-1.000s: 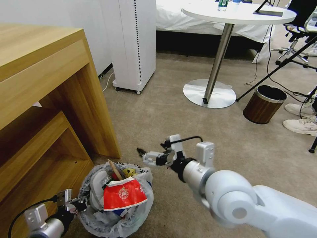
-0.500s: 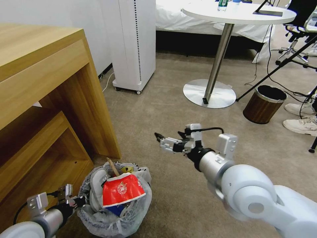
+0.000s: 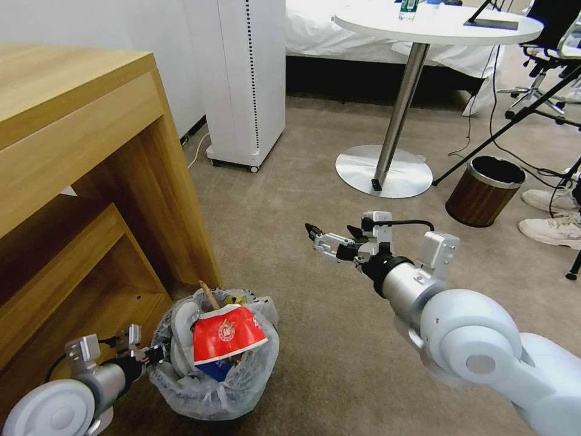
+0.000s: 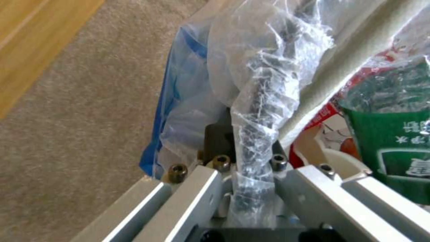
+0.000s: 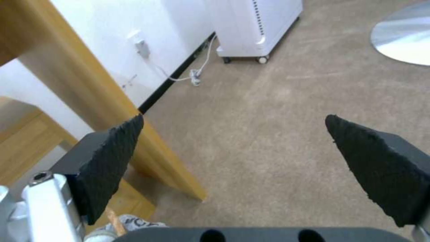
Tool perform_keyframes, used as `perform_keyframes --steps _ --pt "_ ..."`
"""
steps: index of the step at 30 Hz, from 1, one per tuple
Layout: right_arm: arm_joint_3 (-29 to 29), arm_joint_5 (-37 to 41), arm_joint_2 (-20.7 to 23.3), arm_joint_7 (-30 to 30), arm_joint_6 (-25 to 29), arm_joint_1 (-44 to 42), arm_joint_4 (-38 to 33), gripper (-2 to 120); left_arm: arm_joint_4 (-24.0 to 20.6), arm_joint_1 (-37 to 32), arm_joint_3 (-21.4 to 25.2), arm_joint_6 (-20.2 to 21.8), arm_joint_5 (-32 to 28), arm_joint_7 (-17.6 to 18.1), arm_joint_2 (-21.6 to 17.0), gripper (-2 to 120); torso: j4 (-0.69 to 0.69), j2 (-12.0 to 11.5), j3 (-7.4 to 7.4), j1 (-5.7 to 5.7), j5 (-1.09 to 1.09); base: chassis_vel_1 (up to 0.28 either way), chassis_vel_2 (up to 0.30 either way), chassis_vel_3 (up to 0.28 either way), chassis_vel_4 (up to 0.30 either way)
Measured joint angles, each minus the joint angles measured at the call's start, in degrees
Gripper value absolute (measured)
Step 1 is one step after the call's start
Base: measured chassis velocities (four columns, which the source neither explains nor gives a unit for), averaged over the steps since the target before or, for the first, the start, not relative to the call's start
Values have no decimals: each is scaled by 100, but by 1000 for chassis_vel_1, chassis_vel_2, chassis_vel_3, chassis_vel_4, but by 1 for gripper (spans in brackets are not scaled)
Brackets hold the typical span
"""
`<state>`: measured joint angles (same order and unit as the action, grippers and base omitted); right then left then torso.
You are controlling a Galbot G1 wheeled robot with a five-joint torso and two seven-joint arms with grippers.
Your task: Pick up the trash bin and place the garbage on the floor into it.
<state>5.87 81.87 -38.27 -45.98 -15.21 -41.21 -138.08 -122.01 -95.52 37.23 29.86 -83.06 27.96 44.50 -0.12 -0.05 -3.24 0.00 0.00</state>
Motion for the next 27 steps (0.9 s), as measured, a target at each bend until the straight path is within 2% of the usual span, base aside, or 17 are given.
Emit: perform_keyframes --steps 9,27 --pt "-175 -119 76 107 87 -82 99 100 322 510 -498 -40 -137 131 109 0 0 0 0 0 0 0 0 0 0" --pt "-87 -500 85 360 299 -15 288 100 502 597 -689 -166 -104 173 399 0 1 0 1 0 1 0 0 0 0"
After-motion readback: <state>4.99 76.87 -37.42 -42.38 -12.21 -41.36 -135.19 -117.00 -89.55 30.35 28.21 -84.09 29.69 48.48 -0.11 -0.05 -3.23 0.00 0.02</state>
